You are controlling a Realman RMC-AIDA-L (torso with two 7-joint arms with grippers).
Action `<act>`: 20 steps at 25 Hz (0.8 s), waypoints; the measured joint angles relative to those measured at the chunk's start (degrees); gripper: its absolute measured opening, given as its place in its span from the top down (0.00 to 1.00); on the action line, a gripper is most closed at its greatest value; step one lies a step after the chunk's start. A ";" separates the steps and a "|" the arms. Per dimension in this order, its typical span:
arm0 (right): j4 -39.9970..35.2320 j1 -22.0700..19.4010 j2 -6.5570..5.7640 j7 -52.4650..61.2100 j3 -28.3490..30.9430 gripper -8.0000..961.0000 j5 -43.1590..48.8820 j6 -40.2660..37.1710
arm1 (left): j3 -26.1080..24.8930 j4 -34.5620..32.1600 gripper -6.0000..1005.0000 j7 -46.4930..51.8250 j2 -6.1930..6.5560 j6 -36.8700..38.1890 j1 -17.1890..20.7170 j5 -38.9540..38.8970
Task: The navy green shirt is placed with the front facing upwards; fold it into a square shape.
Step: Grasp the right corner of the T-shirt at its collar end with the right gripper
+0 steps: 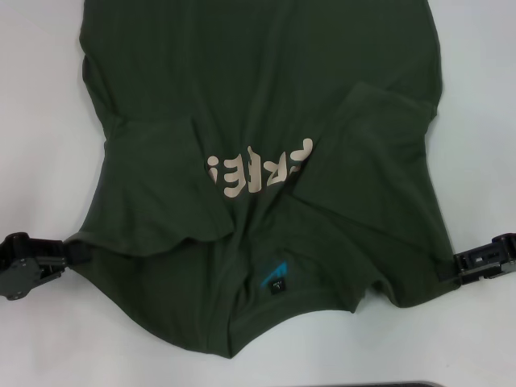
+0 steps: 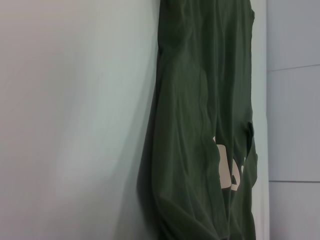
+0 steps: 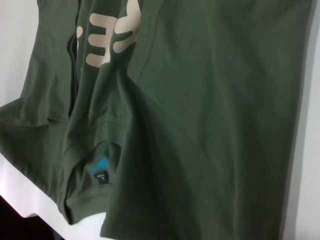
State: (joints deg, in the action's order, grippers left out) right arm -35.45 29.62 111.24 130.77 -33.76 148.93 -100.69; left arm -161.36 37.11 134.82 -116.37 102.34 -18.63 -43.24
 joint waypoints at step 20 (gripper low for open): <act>1.02 0.80 0.27 1.09 -0.25 0.19 -0.13 0.50 | 0.00 -0.08 0.96 0.00 0.00 -0.19 0.05 0.11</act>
State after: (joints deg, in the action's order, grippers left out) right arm -34.43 30.42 111.51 131.86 -34.01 148.80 -100.19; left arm -161.37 37.03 134.82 -116.37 102.15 -18.58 -43.13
